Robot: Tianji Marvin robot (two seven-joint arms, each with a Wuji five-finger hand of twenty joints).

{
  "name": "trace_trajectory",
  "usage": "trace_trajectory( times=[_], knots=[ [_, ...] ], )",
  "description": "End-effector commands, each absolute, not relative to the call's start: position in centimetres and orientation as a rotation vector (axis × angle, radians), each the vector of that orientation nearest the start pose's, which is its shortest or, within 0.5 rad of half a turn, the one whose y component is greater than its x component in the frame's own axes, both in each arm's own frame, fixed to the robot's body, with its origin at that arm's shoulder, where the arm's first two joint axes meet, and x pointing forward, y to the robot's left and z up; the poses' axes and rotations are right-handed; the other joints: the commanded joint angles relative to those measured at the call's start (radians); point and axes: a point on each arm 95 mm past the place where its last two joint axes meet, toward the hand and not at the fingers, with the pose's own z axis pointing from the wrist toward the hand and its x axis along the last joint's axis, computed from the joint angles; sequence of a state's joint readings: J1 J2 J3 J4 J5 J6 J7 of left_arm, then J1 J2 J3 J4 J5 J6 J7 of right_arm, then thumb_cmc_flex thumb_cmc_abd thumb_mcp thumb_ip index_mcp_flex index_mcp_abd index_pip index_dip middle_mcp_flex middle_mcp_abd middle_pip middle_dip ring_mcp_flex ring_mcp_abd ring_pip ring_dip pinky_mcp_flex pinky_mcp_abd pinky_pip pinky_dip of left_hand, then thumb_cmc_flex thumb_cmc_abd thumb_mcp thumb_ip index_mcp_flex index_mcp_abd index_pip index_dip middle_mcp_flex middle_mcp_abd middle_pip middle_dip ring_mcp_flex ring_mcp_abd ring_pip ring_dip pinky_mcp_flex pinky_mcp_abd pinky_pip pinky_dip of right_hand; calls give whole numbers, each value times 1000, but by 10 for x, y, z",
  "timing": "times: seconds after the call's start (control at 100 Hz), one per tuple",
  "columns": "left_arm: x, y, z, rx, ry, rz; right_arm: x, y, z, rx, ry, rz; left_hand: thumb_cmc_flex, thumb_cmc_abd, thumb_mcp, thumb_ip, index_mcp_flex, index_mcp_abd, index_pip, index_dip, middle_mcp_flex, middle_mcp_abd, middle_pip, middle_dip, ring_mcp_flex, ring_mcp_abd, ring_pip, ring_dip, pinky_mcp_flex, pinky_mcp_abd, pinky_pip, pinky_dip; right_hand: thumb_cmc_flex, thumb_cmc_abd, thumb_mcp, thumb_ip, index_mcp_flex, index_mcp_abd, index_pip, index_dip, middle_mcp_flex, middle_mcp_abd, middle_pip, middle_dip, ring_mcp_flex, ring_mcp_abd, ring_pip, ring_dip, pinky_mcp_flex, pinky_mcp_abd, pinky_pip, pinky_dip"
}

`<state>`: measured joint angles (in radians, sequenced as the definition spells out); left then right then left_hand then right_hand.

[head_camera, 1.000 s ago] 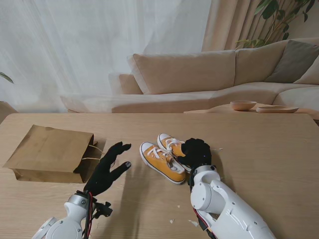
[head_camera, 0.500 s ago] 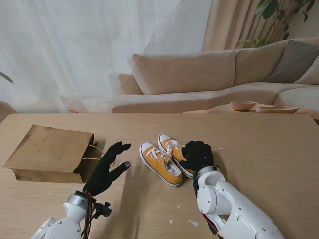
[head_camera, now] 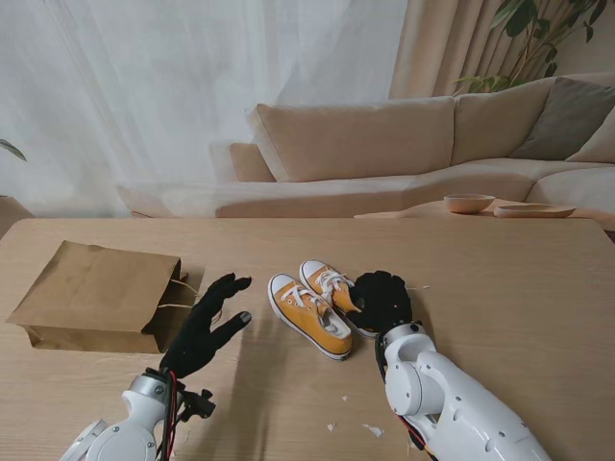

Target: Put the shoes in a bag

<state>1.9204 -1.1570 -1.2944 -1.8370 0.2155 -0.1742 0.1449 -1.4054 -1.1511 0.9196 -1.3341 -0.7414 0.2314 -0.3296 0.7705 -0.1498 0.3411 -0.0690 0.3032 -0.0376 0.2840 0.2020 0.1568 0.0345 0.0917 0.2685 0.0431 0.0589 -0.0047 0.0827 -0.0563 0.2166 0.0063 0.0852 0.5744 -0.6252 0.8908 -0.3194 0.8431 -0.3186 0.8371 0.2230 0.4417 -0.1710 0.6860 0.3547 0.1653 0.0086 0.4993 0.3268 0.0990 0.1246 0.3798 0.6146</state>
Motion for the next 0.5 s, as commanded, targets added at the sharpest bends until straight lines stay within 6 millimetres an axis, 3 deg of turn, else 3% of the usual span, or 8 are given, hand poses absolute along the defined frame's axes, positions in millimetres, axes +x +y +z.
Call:
trace_trajectory(
  times=[0.0,0.34,0.49],
  knots=[
    [301,-24,-329,-1951,836,-2165,417,48,-380,1423,1260,1481,15,18,-7,-7,0,-9,3,7,-3,-11,9,4,-18,-25,-13,13,0,-34,-21,-11,42,65,83,62,4,-258,13,-32,1,-32,-13,-5,-6,-27,1,-2,6,-1,-6,6],
    [301,-23,-329,-1948,835,-2164,424,53,-379,1458,1269,1507,17,19,-7,-7,1,-8,3,7,-2,-11,9,3,-18,-24,-13,13,0,-33,-21,-12,30,76,82,58,-32,-238,24,-66,-2,-21,-14,-4,-7,-21,-2,-2,10,8,-4,2],
    [301,-23,-329,-1945,834,-2165,421,51,-375,1484,1313,1496,18,18,-6,-7,2,-7,3,7,-2,-10,10,3,-18,-25,-13,13,0,-34,-21,-12,-14,76,76,54,-133,-149,-12,-81,-30,9,-33,-12,-27,-12,-20,-10,-10,15,-9,0]
  ],
)
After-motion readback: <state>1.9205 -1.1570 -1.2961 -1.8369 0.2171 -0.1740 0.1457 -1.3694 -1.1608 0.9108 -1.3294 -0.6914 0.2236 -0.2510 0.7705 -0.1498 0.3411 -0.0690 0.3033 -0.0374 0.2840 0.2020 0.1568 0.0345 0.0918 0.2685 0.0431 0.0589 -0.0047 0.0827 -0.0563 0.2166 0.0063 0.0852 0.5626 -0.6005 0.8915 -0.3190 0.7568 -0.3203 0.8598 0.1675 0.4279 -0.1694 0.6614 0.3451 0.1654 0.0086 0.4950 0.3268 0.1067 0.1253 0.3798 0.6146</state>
